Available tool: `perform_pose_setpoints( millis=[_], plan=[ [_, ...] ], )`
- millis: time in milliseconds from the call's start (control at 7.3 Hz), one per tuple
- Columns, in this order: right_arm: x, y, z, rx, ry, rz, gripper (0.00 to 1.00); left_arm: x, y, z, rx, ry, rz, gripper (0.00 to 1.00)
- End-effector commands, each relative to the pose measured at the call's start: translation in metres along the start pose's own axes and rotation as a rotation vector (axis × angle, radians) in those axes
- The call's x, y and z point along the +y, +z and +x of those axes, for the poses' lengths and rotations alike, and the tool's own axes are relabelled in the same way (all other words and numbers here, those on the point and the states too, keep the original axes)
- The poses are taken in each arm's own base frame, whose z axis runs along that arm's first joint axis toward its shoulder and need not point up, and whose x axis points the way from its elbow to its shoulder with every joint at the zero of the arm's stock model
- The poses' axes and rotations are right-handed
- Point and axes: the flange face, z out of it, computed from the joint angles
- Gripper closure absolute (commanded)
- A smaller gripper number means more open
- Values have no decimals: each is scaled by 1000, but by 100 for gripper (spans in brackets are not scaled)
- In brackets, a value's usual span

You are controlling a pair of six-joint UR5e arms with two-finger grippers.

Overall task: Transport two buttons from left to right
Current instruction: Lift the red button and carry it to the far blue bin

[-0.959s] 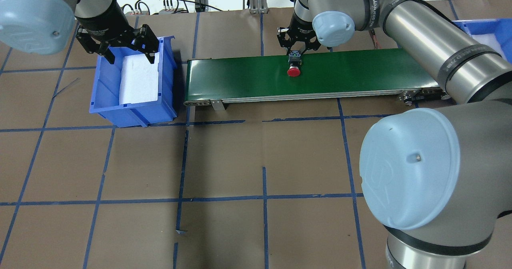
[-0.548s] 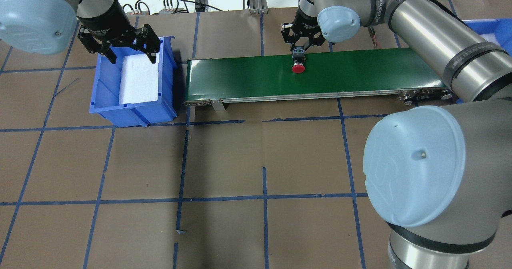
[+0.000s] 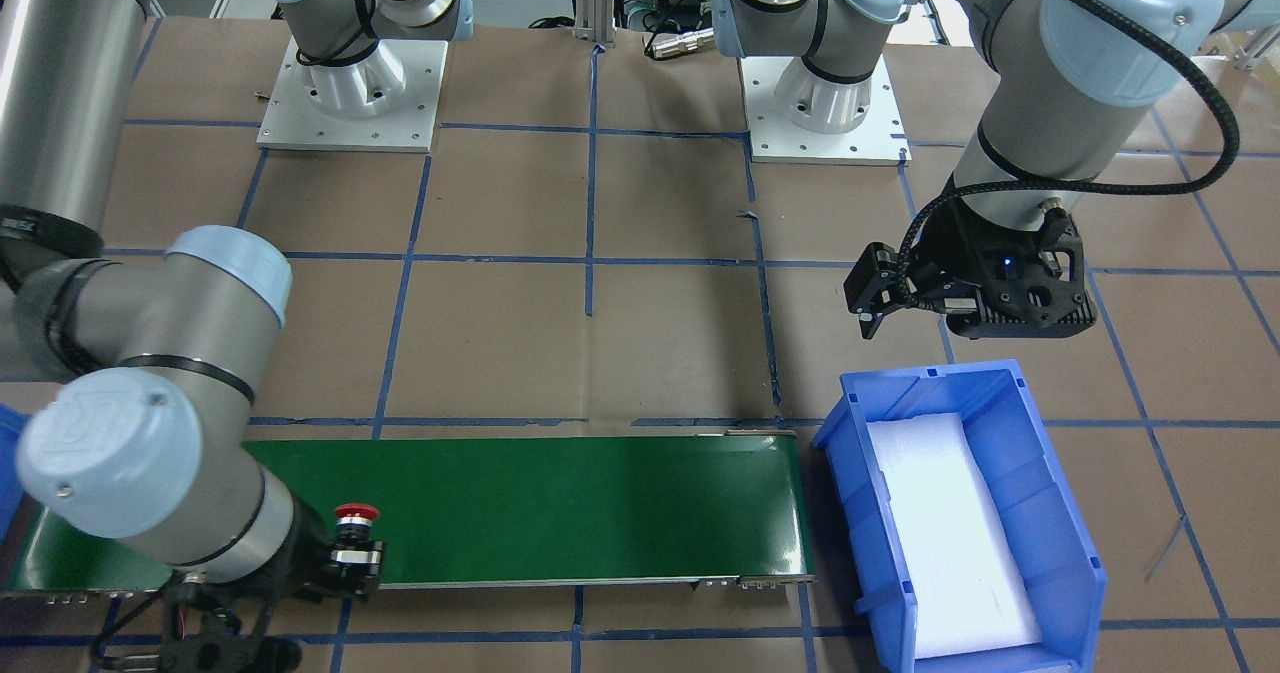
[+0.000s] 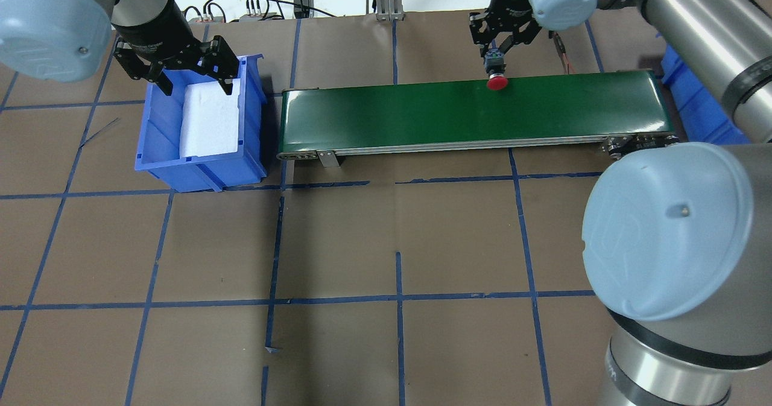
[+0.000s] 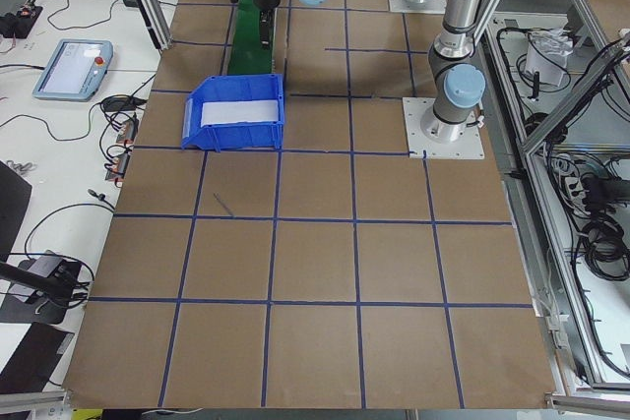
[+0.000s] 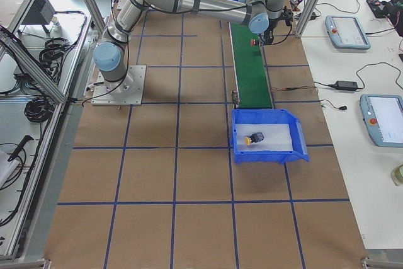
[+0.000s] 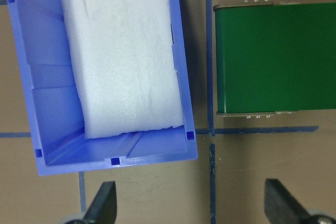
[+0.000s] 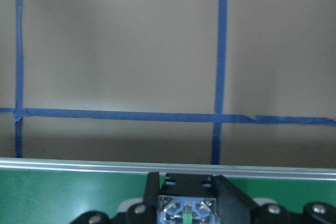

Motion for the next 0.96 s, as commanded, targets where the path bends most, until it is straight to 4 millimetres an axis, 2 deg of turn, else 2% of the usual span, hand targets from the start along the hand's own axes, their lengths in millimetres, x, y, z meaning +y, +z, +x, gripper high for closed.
perform_pose_setpoints(
  millis=[0, 137, 411, 685, 822],
  plan=[
    [2, -23, 97, 38, -103, -15, 83, -1, -1, -4, -2, -5, 4, 0],
    [9, -38, 155, 53, -139, -38, 85, -2, -1, -5, -2, -5, 4, 0],
    [29, -72, 259, 74, -210, -25, 85, -2, -1, -5, -2, -6, 4, 0],
    [43, -105, 336, 119, -254, -25, 85, -2, -1, -5, -2, -6, 4, 0],
    [53, -114, 370, 121, -244, -31, 85, -2, -1, -5, -2, -6, 4, 0]
  ],
)
